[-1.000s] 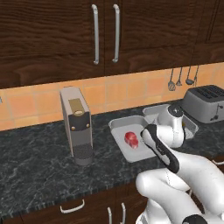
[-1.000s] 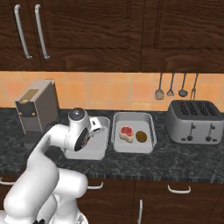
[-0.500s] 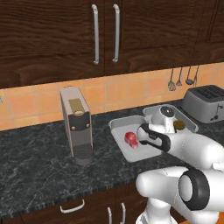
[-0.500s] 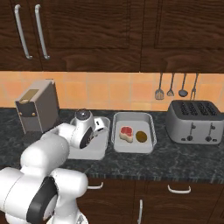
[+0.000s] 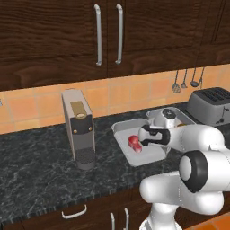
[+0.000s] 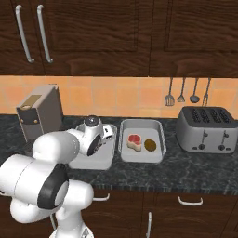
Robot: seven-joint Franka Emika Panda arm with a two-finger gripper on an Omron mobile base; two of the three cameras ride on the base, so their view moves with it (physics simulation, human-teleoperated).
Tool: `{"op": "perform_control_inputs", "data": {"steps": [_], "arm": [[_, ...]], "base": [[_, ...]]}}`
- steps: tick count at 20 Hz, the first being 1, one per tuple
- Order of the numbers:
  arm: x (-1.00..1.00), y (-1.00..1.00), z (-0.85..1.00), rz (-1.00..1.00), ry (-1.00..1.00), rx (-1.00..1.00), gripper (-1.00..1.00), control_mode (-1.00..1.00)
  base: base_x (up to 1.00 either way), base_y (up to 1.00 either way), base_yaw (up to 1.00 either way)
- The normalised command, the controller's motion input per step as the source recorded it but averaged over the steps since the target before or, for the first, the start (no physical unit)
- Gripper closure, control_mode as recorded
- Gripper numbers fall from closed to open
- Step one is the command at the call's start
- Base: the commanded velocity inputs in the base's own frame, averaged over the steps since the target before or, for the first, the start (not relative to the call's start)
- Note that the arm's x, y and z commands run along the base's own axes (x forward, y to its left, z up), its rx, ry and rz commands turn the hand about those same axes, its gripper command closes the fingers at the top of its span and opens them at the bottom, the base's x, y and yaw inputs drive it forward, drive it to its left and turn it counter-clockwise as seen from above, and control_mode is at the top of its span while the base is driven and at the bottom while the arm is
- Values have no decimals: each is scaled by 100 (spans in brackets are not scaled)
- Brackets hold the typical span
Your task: Place one avocado and one steak in each tupperware on the nearby counter, to pack two identical lunches.
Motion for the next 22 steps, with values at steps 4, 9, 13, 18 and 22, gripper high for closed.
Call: {"op": "perform_control_inputs", "data": {"steps": [4,9,13,18,22], "arm": [[3,0,12,0,0,0,-100,-100],[1,0,9,0,-4,0,-100,-100],[-47,0,56,0,-15,0,-100,-100],[-64,-9,47,0,-16,0,-100,-100],[-55,-14,37,0,-21,1,-100,-100]], "base": [[0,0,0],[0,0,0],[0,0,0],[0,0,0],[0,0,0]]}}
